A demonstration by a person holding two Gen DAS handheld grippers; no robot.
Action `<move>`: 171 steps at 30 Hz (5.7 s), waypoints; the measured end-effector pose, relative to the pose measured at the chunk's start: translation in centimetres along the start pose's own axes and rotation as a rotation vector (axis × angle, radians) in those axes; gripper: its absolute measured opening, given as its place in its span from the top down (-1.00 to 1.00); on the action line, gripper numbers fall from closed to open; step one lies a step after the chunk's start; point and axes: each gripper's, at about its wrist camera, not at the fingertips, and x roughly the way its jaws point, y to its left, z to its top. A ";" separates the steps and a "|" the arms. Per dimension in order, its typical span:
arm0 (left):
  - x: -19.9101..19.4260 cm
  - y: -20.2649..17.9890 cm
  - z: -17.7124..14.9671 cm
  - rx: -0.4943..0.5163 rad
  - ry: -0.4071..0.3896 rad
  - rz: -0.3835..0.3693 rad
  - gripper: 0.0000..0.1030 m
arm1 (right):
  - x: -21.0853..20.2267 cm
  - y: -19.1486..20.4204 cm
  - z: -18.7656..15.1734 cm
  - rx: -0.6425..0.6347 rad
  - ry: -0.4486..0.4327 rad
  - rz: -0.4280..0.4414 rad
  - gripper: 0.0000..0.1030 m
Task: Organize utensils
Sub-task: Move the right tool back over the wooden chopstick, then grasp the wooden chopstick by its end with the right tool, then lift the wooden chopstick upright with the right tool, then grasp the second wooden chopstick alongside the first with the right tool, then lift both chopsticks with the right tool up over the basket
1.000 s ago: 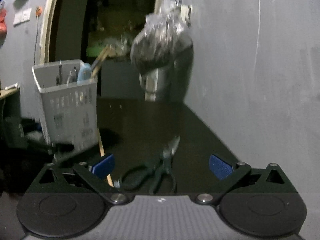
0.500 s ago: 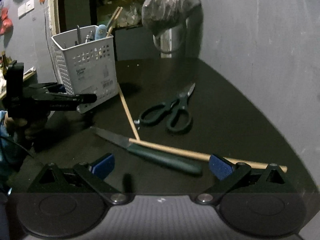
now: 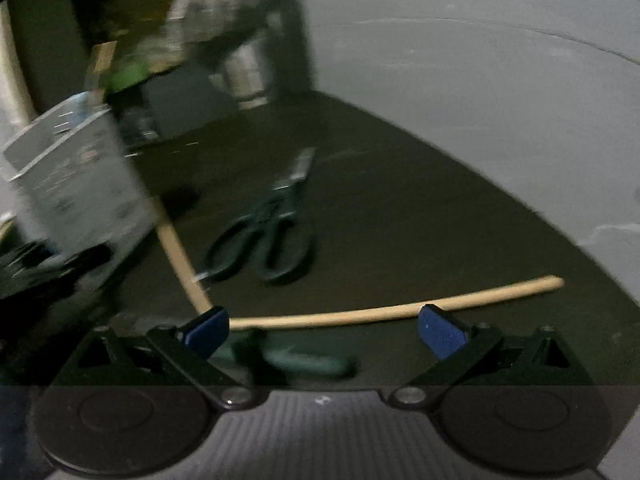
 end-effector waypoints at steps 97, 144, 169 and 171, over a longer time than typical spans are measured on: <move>0.1 -0.1 0.0 0.009 0.003 0.002 -0.49 | -1.7 -6.4 2.1 0.019 0.013 -0.062 -0.04; -0.1 0.2 0.0 -0.008 0.002 0.003 -0.49 | 13.2 13.3 10.5 -0.522 0.142 0.231 0.86; 0.1 0.2 0.1 -0.003 0.005 0.004 -0.49 | 10.8 14.1 8.0 -0.625 0.164 0.274 0.71; 0.1 0.2 0.1 -0.002 0.005 0.004 -0.49 | 10.6 13.3 7.9 -0.612 0.166 0.267 0.71</move>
